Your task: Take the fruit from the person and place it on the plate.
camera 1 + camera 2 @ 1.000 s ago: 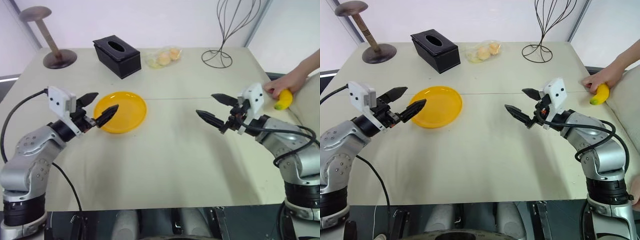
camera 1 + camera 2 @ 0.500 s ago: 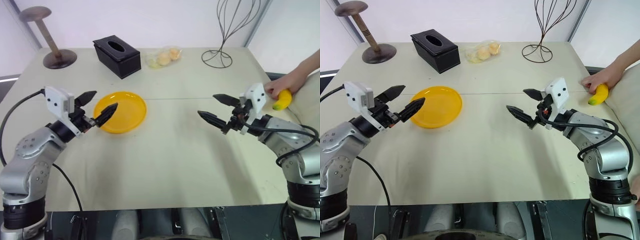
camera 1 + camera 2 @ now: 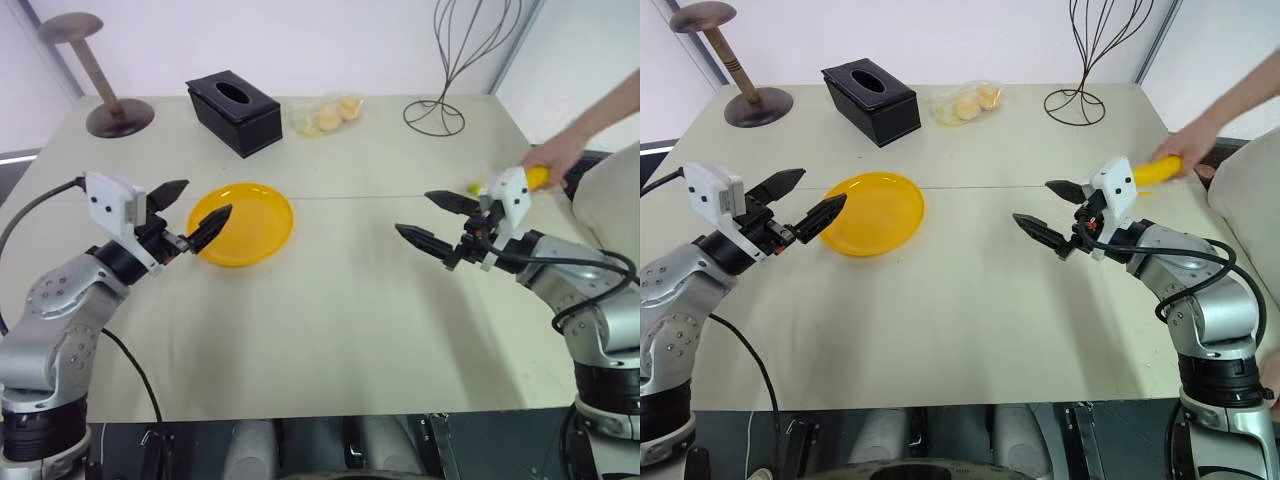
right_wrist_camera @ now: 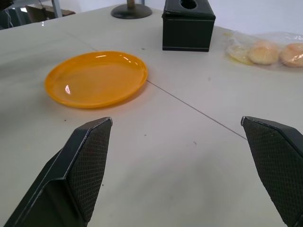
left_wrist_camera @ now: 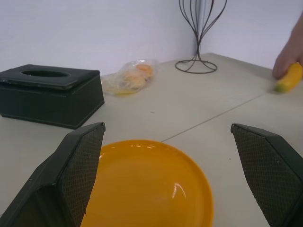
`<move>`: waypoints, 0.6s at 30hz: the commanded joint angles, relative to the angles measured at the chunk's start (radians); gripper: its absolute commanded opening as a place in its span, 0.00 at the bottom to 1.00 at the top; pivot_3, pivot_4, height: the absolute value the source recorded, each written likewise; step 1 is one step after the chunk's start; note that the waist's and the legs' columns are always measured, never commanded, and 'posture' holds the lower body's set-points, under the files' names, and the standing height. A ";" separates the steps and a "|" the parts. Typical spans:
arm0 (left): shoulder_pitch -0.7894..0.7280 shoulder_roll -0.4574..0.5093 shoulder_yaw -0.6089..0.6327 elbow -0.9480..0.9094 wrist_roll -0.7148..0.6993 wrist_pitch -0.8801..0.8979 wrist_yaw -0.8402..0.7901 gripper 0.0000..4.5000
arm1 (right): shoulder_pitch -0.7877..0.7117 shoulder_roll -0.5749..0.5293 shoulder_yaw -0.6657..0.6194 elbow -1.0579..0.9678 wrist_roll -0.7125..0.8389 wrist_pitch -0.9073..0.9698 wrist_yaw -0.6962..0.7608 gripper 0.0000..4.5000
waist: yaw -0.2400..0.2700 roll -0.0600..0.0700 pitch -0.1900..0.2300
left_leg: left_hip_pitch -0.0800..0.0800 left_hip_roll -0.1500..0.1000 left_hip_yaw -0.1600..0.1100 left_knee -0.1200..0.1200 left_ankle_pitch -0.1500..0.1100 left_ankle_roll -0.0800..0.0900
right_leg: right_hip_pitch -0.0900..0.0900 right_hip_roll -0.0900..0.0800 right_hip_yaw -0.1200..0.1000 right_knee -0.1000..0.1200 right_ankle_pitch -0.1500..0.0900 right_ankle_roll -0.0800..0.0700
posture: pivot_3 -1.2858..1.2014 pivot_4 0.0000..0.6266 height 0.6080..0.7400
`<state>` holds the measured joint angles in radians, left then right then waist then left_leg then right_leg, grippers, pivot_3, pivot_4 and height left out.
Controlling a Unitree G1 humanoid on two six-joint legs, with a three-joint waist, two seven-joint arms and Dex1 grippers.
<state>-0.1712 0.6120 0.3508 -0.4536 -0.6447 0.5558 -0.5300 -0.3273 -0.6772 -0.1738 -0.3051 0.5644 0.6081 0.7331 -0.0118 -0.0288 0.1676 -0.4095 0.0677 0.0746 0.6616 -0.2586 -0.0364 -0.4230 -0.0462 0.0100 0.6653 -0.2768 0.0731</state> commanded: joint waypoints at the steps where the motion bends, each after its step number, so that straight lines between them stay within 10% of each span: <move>1: -0.005 0.014 0.032 -0.030 -0.013 -0.009 0.005 0.99 | -0.023 -0.008 -0.024 -0.006 0.009 -0.013 0.005 1.00 | 0.000 0.000 0.000 | 0.000 0.000 0.000 0.000 0.000 0.000 | 0.000 0.000 0.000 0.000 0.000 0.000 | 0.52 0.24 1.00; 18: -0.001 0.012 0.040 -0.034 -0.024 -0.008 0.041 0.99 | -0.043 -0.011 -0.053 -0.035 0.063 0.050 -0.026 1.00 | 0.000 0.000 0.000 | 0.000 0.000 0.000 0.000 0.000 0.000 | 0.000 0.000 0.000 0.000 0.000 0.000 | 0.52 0.24 1.00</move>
<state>-0.1616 0.6193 0.3783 -0.4541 -0.6633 0.5619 -0.4907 -0.3408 -0.6875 -0.1762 -0.2997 0.5854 0.6394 0.7246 -0.0120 -0.0288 0.1676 -0.4095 0.0677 0.0747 0.6615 -0.2586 -0.0363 -0.4230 -0.0463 0.0100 0.6652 -0.2768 0.0731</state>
